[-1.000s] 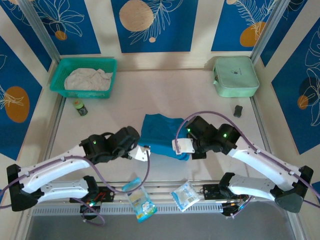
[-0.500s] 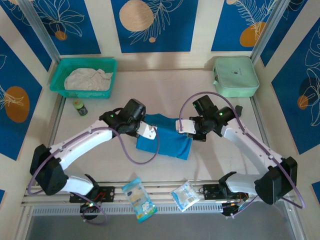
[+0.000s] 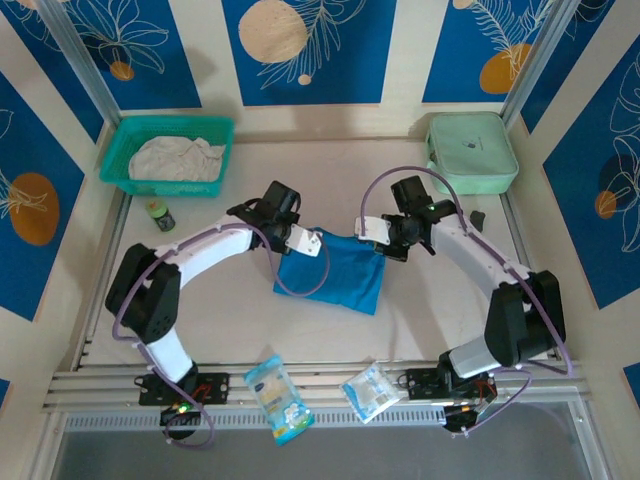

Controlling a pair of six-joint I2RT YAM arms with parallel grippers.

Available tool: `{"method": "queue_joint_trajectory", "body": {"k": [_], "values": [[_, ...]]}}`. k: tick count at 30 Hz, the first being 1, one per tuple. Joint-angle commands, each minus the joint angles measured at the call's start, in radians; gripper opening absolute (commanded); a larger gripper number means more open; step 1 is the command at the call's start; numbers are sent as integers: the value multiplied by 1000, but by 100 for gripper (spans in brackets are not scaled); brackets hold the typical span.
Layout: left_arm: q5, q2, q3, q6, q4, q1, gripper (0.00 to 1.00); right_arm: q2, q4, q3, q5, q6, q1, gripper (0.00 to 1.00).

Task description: Fold and stack the t-shirts

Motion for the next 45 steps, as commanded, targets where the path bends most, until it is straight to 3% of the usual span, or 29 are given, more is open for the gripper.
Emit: {"method": "queue_joint_trajectory", "body": {"k": [1,12,15,16,18,20,22,26,32,35,39,42,45], "values": [[3,50,15,35,125,26,0,48,72,-15,25,24,-17,0],[-5,177,-1,34,296,55,0,206,141,15,98,103,-36,1],[-10,189,-20,30,390,55,0,223,170,15,133,143,-36,11],[-21,192,-22,26,418,55,0,225,186,13,147,156,-36,19],[-56,196,-33,20,475,53,10,232,224,6,180,179,-36,33],[-89,190,-50,13,527,53,25,236,241,4,197,194,-37,54],[-113,182,-65,2,554,54,42,232,254,6,197,214,-42,59],[-167,157,-87,-36,620,54,63,185,285,15,184,255,-47,61],[-278,70,-63,-159,702,54,81,25,302,32,206,364,-47,67],[-340,8,-18,-248,649,53,85,-73,285,49,258,513,-49,72],[-379,-97,17,-408,519,53,93,-151,100,132,330,787,-52,73],[-438,-165,56,-619,384,53,100,-172,-67,185,348,1055,-51,76],[-478,-183,163,-887,98,55,99,-185,-174,169,241,1252,-41,76]]}}
